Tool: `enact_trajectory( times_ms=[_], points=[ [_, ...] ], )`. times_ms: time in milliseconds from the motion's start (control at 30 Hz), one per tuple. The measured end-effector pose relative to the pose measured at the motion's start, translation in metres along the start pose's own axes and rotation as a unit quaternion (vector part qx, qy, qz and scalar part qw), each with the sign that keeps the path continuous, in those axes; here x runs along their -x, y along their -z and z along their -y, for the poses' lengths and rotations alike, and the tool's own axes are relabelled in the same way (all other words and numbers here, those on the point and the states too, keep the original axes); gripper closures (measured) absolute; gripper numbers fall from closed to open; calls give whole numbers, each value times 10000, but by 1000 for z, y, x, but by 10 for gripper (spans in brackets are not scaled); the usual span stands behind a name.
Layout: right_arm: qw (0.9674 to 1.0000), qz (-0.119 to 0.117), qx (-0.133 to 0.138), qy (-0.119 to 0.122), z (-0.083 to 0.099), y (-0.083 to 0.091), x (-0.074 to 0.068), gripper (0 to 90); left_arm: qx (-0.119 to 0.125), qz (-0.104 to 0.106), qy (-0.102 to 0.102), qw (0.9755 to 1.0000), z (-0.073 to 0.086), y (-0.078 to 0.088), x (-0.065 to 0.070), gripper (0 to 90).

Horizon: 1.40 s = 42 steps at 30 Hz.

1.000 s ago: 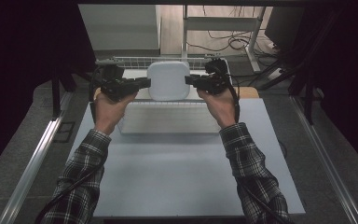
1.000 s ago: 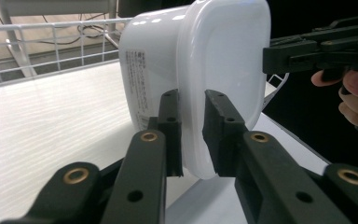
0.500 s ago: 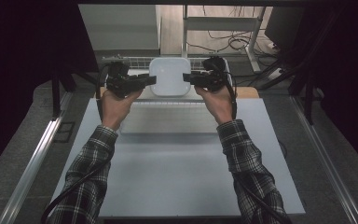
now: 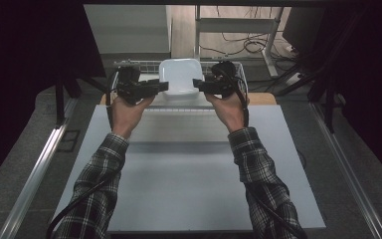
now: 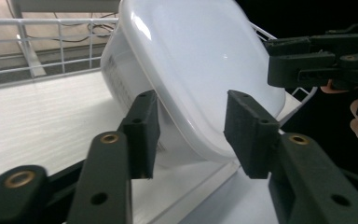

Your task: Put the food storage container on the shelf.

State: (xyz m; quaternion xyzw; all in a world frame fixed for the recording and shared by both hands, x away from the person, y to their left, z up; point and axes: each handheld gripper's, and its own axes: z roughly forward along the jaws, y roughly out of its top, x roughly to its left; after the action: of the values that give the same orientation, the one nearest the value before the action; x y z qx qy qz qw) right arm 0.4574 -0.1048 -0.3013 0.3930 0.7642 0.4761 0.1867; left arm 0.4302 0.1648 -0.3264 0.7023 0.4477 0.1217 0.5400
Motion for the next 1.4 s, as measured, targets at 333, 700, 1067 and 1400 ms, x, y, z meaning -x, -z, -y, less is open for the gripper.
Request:
enact_trajectory(
  times_ms=[333, 700, 1067, 1400],
  points=[
    [10000, -16, 36, -70, -1, -2, 0, 521, -63, -266, -95, 9996, -10, -5, 0, 551],
    [9988, -40, 370, -325, 0, 0, 8, 374, 214, -303, -211, 9991, -13, 0, 5, 440],
    [9985, -316, 437, -57, 14, 5, 4, 103, 112, -36, -515, 9986, -6, 5, 13, 233],
    [9978, -391, 231, 485, 24, 11, -11, 31, -209, -3, -706, 9973, 15, 5, 20, 61]
  ],
)
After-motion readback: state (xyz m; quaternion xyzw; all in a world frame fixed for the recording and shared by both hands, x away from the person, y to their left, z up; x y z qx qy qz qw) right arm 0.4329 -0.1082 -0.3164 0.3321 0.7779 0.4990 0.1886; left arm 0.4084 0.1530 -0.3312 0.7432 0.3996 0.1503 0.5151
